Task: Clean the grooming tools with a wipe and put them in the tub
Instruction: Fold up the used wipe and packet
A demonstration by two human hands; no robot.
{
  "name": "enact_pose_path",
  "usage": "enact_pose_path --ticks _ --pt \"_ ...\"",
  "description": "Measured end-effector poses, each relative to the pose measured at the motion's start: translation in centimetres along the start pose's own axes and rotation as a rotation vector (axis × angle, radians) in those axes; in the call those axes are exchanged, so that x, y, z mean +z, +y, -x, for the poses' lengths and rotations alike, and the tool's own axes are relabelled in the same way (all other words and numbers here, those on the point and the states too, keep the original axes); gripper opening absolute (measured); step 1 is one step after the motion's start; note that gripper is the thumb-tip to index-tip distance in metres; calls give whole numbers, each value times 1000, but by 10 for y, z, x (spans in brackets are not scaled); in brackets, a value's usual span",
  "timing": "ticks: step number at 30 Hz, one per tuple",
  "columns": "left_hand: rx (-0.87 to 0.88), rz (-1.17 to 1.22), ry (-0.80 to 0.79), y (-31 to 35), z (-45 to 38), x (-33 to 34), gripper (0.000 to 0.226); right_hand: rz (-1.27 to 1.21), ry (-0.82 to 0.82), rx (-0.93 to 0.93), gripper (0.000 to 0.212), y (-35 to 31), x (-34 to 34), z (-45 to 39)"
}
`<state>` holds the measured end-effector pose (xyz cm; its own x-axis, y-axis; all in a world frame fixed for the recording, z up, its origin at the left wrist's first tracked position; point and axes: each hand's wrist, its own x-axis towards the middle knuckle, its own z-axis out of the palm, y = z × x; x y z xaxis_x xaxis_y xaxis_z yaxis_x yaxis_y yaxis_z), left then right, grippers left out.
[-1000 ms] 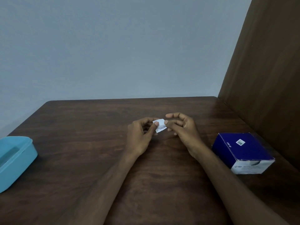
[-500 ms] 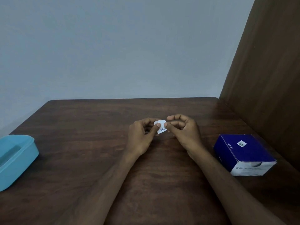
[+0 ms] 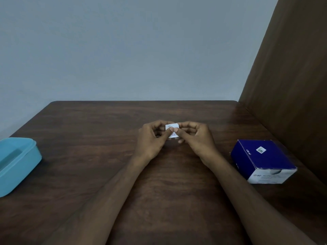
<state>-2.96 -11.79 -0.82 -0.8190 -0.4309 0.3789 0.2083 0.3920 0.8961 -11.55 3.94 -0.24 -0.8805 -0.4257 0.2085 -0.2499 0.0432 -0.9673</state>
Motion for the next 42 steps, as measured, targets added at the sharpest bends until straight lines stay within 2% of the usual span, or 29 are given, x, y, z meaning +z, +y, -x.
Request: enact_pose_path --ticks 9,12,19,23,25,28,32,36,38,42 --pt "-80 -33 -13 6 0 -3 11 -130 33 13 9 -1 -1 1" --pt "-92 7 -28 6 0 -4 14 -176 -3 -1 18 1 2 0" --pt "-60 65 -16 6 0 -2 18 -185 23 -5 14 0 1 1" --pt "-144 165 -13 10 2 -1 27 -189 38 1 24 -1 1 1" --pt "-155 181 -6 12 2 -1 24 -181 41 -14 21 -1 0 2" --pt "-92 24 -22 8 3 -2 9 -121 33 -57 6 0 0 3" --pt "-136 77 -49 7 2 -1 11 -146 60 -59 30 -2 0 3" --pt "-110 67 -117 1 1 -1 11 -196 66 -53 43 -5 -1 3" --pt "-105 124 -82 1 0 -2 9 -259 68 -13 45 -5 1 3" --pt "-157 253 -15 6 -2 -3 9 -254 -16 41 26 -1 7 3"
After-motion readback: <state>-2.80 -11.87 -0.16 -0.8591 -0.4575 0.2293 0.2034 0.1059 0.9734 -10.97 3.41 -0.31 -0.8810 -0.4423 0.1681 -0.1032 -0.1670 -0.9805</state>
